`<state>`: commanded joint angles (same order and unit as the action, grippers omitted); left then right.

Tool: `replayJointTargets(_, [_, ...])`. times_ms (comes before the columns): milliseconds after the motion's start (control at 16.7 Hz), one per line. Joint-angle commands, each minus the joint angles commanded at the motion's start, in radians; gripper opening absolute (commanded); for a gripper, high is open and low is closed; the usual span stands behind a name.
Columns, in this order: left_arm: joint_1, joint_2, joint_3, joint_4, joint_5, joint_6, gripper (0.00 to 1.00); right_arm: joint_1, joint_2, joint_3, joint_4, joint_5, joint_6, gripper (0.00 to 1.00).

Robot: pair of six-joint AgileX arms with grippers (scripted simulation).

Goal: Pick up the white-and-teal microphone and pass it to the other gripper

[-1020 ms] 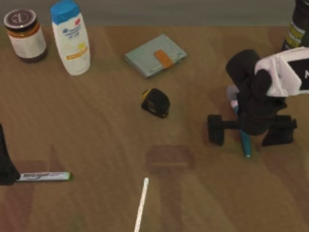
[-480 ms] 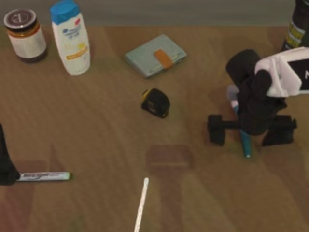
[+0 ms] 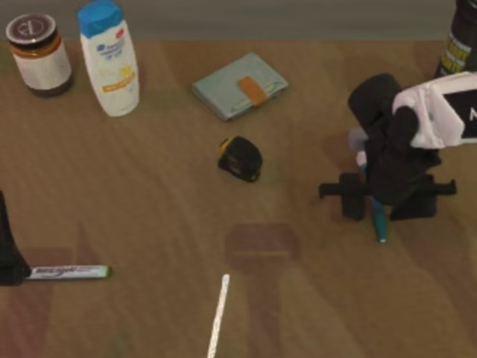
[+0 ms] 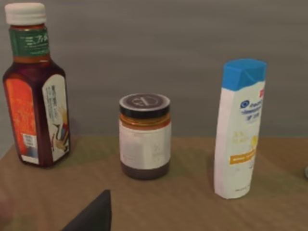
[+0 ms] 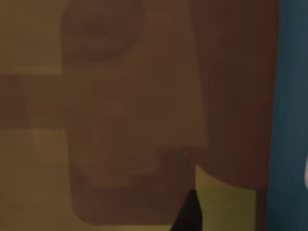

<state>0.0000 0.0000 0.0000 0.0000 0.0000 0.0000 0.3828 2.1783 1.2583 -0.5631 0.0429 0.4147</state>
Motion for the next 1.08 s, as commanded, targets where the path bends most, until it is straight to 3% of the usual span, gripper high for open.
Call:
replayJointTargets(360, [0.000, 0.000, 0.000, 0.000, 0.000, 0.000, 1.00, 0.000, 0.000, 0.000, 0.000, 0.000, 0.000, 0.00])
replayJointTargets(420, [0.000, 0.000, 0.000, 0.000, 0.000, 0.000, 1.00, 0.002, -0.061, 0.022, -0.028, 0.020, -0.012, 0.00])
replayJointTargets(600, [0.000, 0.000, 0.000, 0.000, 0.000, 0.000, 1.00, 0.004, -0.067, 0.015, 0.005, 0.009, -0.023, 0.00])
replayJointTargets(840, [0.000, 0.000, 0.000, 0.000, 0.000, 0.000, 1.00, 0.007, -0.100, -0.028, 0.190, -0.048, -0.070, 0.00])
replayJointTargets(1080, [0.000, 0.000, 0.000, 0.000, 0.000, 0.000, 1.00, 0.006, -0.154, -0.109, 0.487, -0.138, -0.143, 0.00])
